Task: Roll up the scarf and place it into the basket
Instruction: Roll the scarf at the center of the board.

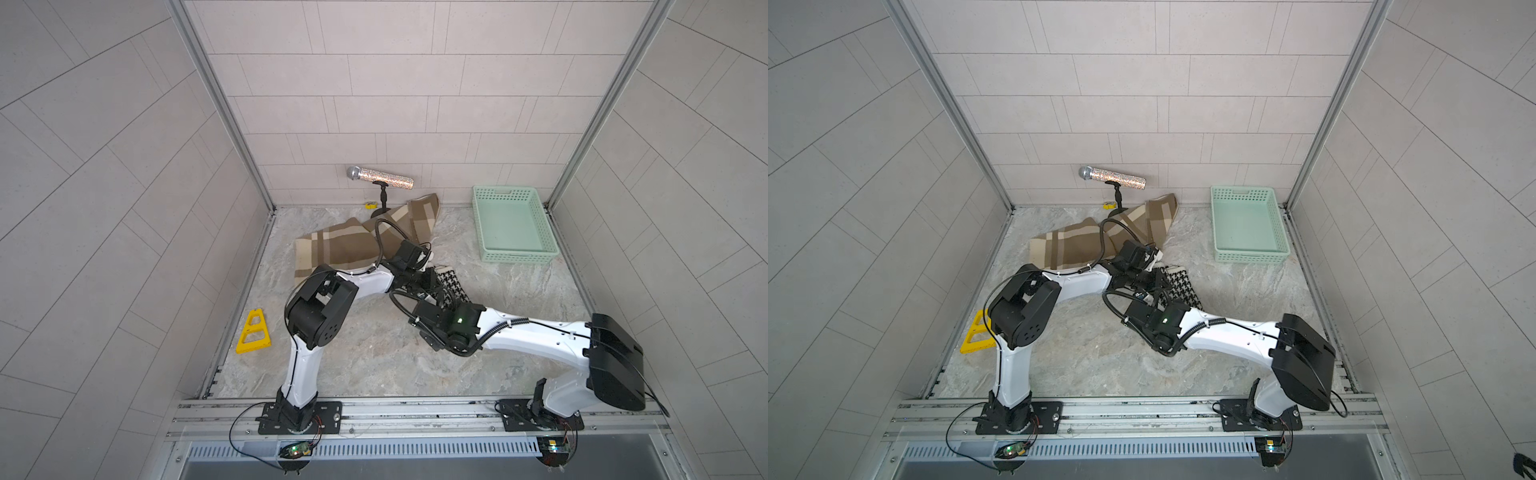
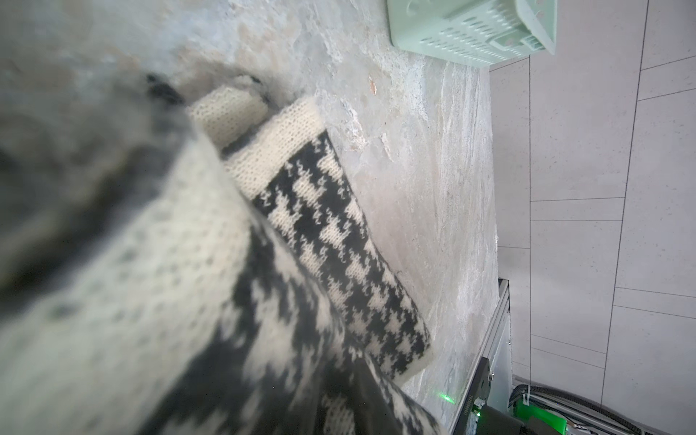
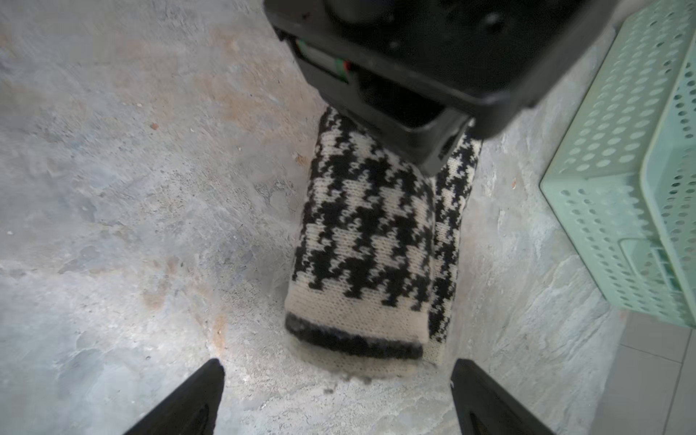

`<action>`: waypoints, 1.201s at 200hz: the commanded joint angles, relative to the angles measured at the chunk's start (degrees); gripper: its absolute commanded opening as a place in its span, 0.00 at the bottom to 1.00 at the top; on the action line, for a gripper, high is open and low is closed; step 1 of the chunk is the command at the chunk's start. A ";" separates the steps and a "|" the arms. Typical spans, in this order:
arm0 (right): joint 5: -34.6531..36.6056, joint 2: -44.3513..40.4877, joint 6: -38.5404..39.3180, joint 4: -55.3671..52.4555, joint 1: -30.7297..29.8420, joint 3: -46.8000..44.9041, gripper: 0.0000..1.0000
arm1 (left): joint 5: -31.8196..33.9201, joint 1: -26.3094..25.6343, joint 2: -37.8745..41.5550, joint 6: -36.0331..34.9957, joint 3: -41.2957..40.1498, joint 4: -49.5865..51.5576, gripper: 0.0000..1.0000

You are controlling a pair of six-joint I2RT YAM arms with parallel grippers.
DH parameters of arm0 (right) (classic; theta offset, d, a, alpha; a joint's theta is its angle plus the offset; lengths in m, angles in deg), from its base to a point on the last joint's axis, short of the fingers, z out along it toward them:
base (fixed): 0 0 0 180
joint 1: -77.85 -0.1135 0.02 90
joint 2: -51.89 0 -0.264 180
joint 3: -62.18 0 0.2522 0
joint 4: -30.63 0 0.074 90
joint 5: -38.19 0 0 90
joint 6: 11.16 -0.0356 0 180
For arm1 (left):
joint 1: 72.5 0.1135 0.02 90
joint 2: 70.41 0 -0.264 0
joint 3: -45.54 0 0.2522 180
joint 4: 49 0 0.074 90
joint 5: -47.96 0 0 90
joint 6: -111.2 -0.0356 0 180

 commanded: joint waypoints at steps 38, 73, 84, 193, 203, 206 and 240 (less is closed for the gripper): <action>7.16 10.66 1.71 2.24 0.37 -0.36 0.94 | -1.38 -0.19 -3.45 1.34 0.83 2.04 0.26; 5.52 13.22 -0.34 4.02 1.01 -2.04 0.69 | -2.11 0.63 -1.36 2.14 0.22 1.47 0.51; 4.23 12.99 -1.01 4.29 1.29 -2.54 0.54 | -1.32 1.24 0.65 1.89 0.21 2.31 0.62; -41.56 -6.19 -11.42 21.03 17.64 -15.33 0.08 | 17.70 7.37 27.79 -3.35 -11.64 19.62 0.87; -46.42 -7.21 -12.84 24.05 20.32 -17.35 0.09 | 16.34 7.12 28.51 -3.01 -13.81 18.86 0.86; -47.83 -7.40 -13.23 24.86 21.02 -17.90 0.09 | 15.80 7.01 28.56 -2.94 -14.38 18.39 0.86; -59.13 -6.86 -17.83 32.75 27.13 -22.80 0.10 | 11.76 4.35 26.76 -1.97 -17.87 13.86 0.84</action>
